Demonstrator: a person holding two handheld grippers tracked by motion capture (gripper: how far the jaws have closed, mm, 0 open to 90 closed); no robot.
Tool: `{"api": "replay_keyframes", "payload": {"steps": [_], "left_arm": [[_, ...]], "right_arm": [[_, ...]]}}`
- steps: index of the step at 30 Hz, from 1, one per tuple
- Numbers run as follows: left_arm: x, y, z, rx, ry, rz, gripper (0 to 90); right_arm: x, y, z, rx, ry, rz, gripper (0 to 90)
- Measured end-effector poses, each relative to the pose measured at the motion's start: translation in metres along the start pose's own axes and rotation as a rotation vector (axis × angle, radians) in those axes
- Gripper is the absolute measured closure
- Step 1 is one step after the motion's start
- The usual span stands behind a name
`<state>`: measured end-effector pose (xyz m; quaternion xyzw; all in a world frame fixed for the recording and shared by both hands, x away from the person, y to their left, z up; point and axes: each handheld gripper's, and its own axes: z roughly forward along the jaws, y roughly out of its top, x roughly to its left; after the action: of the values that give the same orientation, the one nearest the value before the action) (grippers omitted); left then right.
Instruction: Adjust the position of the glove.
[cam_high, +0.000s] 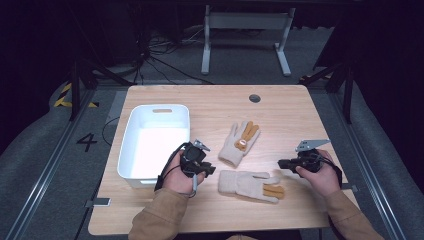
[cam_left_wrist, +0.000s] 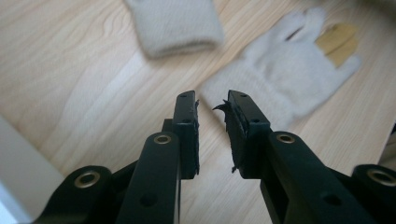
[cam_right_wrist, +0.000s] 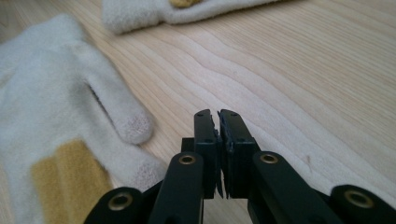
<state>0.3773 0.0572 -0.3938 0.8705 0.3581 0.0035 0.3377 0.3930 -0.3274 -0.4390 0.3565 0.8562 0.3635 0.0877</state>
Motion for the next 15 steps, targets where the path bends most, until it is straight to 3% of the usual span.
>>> {"api": "replay_keyframes", "payload": {"steps": [4,5,7,11,15], "left_arm": [[-0.003,0.016,-0.005,0.001,0.006,0.022,73.2],[-0.004,0.023,-0.008,-0.008,-0.007,0.043,72.7],[-0.003,0.024,-0.009,0.004,-0.013,0.063,72.3],[0.001,0.026,-0.01,0.011,-0.037,0.061,70.8],[-0.003,0.031,-0.014,0.003,-0.035,0.075,67.1]], "right_arm": [[0.003,0.006,0.001,0.003,0.001,-0.01,85.1],[0.003,0.008,0.002,0.005,-0.005,-0.01,84.5],[0.004,0.01,0.002,0.017,-0.016,-0.01,83.0],[0.002,0.017,0.005,0.041,-0.038,0.009,84.5],[-0.001,0.027,0.005,0.046,-0.05,0.029,86.6]]}}
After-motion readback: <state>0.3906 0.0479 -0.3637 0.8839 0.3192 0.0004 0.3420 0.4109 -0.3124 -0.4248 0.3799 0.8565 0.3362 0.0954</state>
